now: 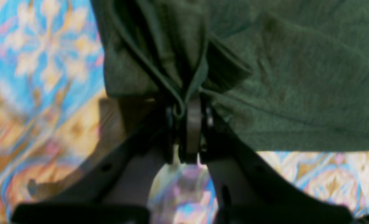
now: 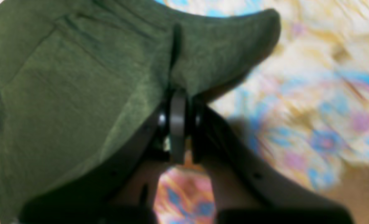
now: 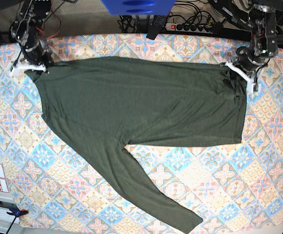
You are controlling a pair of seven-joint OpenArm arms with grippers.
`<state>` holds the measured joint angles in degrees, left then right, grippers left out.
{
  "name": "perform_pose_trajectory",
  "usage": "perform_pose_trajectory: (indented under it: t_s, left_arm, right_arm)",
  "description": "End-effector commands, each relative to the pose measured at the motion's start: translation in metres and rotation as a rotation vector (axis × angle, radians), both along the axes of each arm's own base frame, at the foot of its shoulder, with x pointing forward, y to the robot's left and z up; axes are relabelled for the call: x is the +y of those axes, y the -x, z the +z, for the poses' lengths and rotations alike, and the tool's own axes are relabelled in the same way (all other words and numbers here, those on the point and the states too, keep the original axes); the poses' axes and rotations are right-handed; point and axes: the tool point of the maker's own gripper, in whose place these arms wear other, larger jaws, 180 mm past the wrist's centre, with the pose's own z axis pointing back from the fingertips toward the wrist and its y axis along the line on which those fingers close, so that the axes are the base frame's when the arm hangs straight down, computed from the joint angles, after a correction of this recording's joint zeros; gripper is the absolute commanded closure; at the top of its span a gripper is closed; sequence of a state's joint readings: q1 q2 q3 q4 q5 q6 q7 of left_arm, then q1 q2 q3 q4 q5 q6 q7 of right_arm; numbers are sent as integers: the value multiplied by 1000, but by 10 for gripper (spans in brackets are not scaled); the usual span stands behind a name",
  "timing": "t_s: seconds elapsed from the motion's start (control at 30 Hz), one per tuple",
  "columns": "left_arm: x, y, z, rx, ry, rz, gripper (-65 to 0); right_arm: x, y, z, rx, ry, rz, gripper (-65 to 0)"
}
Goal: Fold the T-shirt properly
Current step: 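Pull the shirt edges with both grippers toward the collar end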
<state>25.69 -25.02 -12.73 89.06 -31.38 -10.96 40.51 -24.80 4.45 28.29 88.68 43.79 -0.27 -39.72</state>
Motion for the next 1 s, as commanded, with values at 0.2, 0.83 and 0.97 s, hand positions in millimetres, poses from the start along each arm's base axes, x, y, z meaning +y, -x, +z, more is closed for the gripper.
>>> perform_pose_trajectory:
  t_s: [0.2, 0.83, 0.97]
  left_arm:
    - [21, 22, 4, 32, -65, -10, 0]
    - [20, 31, 0, 55, -65, -12, -85]
    - [17, 36, 5, 57, -70, -32, -192]
  right_arm:
    - [-10, 17, 9, 6, 53, 7, 0]
    - [-11, 21, 6, 22, 52, 1, -138]
    - [-17, 23, 7, 21, 59, -12, -142]
